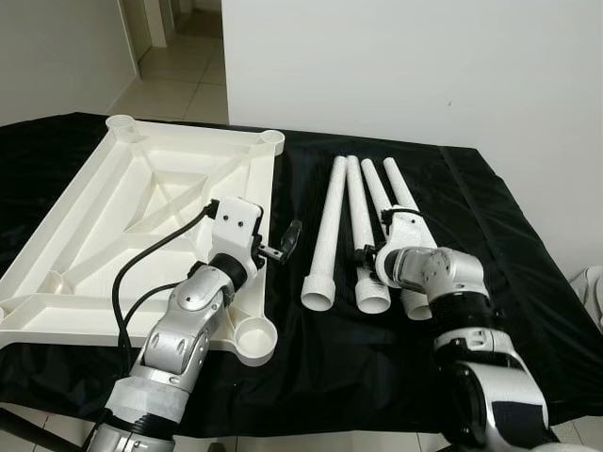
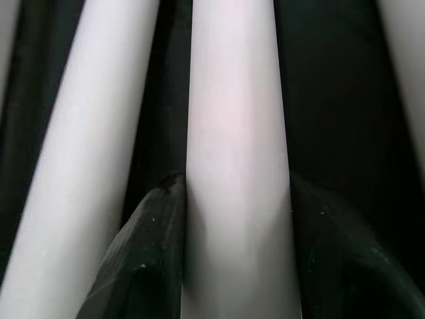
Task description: Building children table
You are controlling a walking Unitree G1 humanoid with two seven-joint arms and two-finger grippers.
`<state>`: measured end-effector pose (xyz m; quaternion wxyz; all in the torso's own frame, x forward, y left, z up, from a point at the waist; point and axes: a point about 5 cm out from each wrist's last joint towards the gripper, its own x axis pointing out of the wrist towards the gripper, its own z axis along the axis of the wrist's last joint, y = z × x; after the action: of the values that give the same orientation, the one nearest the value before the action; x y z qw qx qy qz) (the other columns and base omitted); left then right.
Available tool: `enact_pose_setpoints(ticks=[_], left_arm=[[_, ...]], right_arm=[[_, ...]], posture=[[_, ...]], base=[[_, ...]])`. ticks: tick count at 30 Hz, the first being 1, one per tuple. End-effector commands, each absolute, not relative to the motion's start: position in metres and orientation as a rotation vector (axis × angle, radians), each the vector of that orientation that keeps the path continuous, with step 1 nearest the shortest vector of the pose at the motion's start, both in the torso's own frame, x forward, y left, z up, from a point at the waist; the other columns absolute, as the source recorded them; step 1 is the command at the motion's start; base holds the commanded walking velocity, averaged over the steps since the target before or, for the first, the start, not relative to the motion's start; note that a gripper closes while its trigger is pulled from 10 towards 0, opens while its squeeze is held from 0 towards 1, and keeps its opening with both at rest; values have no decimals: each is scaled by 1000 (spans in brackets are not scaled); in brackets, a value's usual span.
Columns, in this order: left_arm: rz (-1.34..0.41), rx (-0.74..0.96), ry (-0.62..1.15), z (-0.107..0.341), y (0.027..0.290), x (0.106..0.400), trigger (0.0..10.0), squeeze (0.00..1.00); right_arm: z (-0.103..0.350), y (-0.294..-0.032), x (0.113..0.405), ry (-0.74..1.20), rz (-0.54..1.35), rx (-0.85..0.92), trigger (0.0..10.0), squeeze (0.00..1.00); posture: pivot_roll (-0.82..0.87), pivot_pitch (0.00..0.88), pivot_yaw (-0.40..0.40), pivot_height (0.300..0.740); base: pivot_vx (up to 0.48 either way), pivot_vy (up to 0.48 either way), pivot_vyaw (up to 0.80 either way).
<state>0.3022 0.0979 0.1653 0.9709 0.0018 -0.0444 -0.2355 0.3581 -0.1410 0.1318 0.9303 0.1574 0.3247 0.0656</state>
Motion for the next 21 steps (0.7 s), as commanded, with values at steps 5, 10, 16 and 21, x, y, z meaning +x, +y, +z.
enact_pose_setpoints(ticks=[5,10,16,21], left_arm=[[-541,-20,-103,172,94,302,10000,0],[-594,-22,-110,176,94,303,10000,0],[-619,-56,-115,181,93,304,10000,0],[-688,-134,-120,188,88,303,10000,576]], right_arm=[[169,-147,366,513,166,358,10000,0],[189,-155,371,409,170,331,10000,0],[195,-155,369,294,162,281,10000,0],[203,-148,358,40,200,180,10000,0]], posture=[[90,0,-37,740],[88,0,-37,740],[88,0,-36,740],[88,0,-34,740]], base=[[0,0,0],[0,0,0],[0,0,0],[0,0,0]])
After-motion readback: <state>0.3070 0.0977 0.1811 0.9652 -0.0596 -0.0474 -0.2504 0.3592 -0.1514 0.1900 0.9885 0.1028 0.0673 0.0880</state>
